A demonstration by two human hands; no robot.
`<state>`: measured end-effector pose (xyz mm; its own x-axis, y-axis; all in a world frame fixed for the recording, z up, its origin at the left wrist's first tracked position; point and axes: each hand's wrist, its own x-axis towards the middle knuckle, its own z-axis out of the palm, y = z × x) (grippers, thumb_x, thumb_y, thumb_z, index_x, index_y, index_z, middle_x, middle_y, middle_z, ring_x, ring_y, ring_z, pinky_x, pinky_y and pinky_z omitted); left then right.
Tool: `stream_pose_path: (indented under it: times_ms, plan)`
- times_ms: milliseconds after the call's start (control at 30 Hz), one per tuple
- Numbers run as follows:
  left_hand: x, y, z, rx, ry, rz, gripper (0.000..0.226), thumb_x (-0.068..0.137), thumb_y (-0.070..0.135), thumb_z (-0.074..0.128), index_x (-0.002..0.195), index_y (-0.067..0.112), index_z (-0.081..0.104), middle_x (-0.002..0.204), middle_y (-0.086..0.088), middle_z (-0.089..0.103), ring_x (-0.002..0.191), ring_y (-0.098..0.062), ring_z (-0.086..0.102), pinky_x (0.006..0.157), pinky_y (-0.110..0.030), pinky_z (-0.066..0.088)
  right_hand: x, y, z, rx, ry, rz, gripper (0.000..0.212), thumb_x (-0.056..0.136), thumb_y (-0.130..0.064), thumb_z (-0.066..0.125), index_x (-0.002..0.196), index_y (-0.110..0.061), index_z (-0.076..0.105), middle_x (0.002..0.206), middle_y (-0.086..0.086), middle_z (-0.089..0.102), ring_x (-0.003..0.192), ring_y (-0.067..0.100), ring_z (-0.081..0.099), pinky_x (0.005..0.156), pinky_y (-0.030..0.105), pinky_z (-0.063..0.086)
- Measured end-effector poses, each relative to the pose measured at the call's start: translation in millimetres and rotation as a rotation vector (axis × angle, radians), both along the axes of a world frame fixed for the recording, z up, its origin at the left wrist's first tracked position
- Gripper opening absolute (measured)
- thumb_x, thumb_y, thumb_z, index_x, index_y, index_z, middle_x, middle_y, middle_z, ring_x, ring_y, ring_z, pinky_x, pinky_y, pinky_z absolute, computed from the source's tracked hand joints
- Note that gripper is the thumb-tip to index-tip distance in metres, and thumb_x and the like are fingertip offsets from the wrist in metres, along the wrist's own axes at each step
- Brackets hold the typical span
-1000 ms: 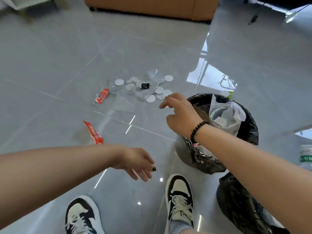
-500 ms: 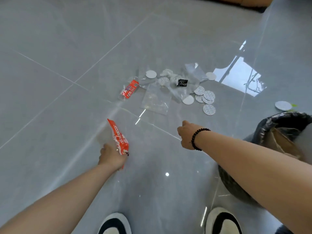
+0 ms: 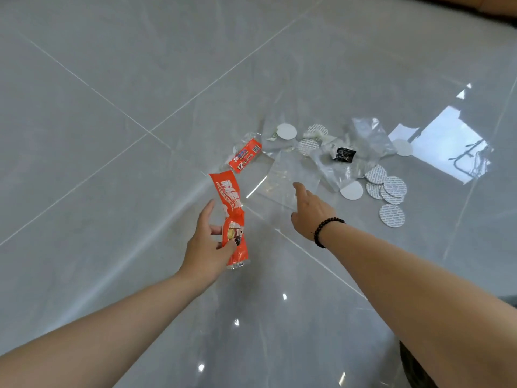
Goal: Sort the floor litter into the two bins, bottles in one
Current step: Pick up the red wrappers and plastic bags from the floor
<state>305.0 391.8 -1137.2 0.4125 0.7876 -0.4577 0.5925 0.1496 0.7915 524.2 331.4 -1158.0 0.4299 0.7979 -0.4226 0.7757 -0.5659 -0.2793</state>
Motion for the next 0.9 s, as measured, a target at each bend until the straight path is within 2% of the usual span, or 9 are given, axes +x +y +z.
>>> stream_pose_path:
  times_ms: [67, 133, 200, 300, 400, 600, 733, 800, 900]
  plan:
    - [-4, 8, 3, -0.008, -0.030, 0.009, 0.083, 0.089, 0.023, 0.066, 0.147, 0.047, 0.012, 0.110, 0.007, 0.058, 0.094, -0.017, 0.067, 0.074, -0.023, 0.052, 9, 3, -8, -0.062, -0.018, 0.034, 0.074, 0.093, -0.015, 0.047, 0.150, -0.013, 0.001, 0.140, 0.010, 0.041, 0.117, 0.028, 0.050, 0.087, 0.038, 0.046]
    - [-10, 19, 6, 0.010, -0.042, 0.048, 0.081, 0.090, 0.023, 0.065, 0.147, 0.047, 0.014, 0.108, 0.004, 0.061, 0.091, -0.015, 0.069, 0.070, -0.018, 0.052, 19, 4, -18, -0.219, -0.081, 0.130, 0.082, 0.097, -0.022, 0.046, 0.149, -0.008, -0.015, 0.155, 0.011, 0.022, 0.143, 0.024, 0.023, 0.114, 0.042, 0.027]
    - [-15, 29, 7, 0.018, -0.046, 0.099, 0.081, 0.090, 0.021, 0.066, 0.148, 0.045, 0.016, 0.105, 0.002, 0.061, 0.092, -0.017, 0.068, 0.068, -0.020, 0.051, 22, 1, -25, -0.324, -0.144, 0.180, 0.079, 0.100, -0.029, 0.039, 0.147, -0.004, -0.020, 0.158, 0.012, 0.016, 0.148, 0.023, 0.007, 0.119, 0.047, 0.012]
    - [-17, 37, 3, 0.028, 0.001, 0.152, 0.077, 0.090, 0.014, 0.066, 0.147, 0.039, 0.021, 0.106, -0.002, 0.059, 0.102, -0.022, 0.064, 0.080, -0.032, 0.053, 5, -14, -31, -0.279, -0.262, 0.278, 0.074, 0.098, -0.028, 0.042, 0.149, -0.001, -0.005, 0.144, 0.014, 0.040, 0.138, 0.027, 0.028, 0.117, 0.046, 0.016]
    - [-11, 30, 2, 0.018, 0.044, 0.129, 0.073, 0.091, 0.013, 0.065, 0.146, 0.038, 0.024, 0.110, -0.003, 0.059, 0.106, -0.023, 0.061, 0.079, -0.030, 0.051, -16, -36, -37, -0.185, -0.372, 0.422, 0.061, 0.092, -0.017, 0.044, 0.144, -0.001, 0.016, 0.105, 0.010, 0.061, 0.106, 0.028, 0.053, 0.116, 0.045, 0.018]
    - [-4, 6, -1, -0.061, 0.065, -0.084, 0.075, 0.091, 0.016, 0.064, 0.142, 0.053, 0.024, 0.122, 0.000, 0.058, 0.110, -0.022, 0.062, 0.093, -0.039, 0.054, -26, -45, -33, -0.156, -0.340, 0.544, 0.047, 0.083, 0.006, 0.047, 0.129, 0.003, 0.033, 0.058, 0.000, 0.041, 0.063, 0.022, 0.047, 0.116, 0.038, 0.023]
    - [-5, -6, 4, -0.035, 0.092, -0.156, 0.057, 0.095, 0.011, 0.057, 0.137, 0.046, 0.041, 0.140, 0.005, 0.045, 0.126, -0.023, 0.051, 0.103, -0.044, 0.048, -23, -48, -28, -0.130, -0.258, 0.505, 0.033, 0.079, 0.012, 0.048, 0.107, -0.005, 0.041, 0.056, 0.000, 0.037, 0.050, 0.015, 0.034, 0.110, 0.034, 0.034]
    - [-7, -10, 9, 0.037, 0.094, -0.174, 0.047, 0.096, 0.007, 0.053, 0.131, 0.040, 0.052, 0.130, 0.001, 0.046, 0.120, -0.022, 0.053, 0.103, -0.042, 0.047, -18, -47, -26, -0.113, -0.182, 0.400, 0.027, 0.082, 0.010, 0.048, 0.101, -0.008, 0.039, 0.061, 0.002, 0.040, 0.056, 0.020, 0.042, 0.092, 0.035, 0.048]
    - [-11, -11, 13, 0.180, 0.114, -0.161, 0.038, 0.096, 0.000, 0.048, 0.113, 0.032, 0.060, 0.116, -0.002, 0.040, 0.107, -0.018, 0.051, 0.099, -0.031, 0.046, -17, -49, -22, 0.040, 0.131, 0.036, 0.032, 0.085, -0.006, 0.048, 0.116, -0.014, 0.049, 0.085, 0.003, 0.055, 0.078, 0.022, 0.056, 0.072, 0.032, 0.052]
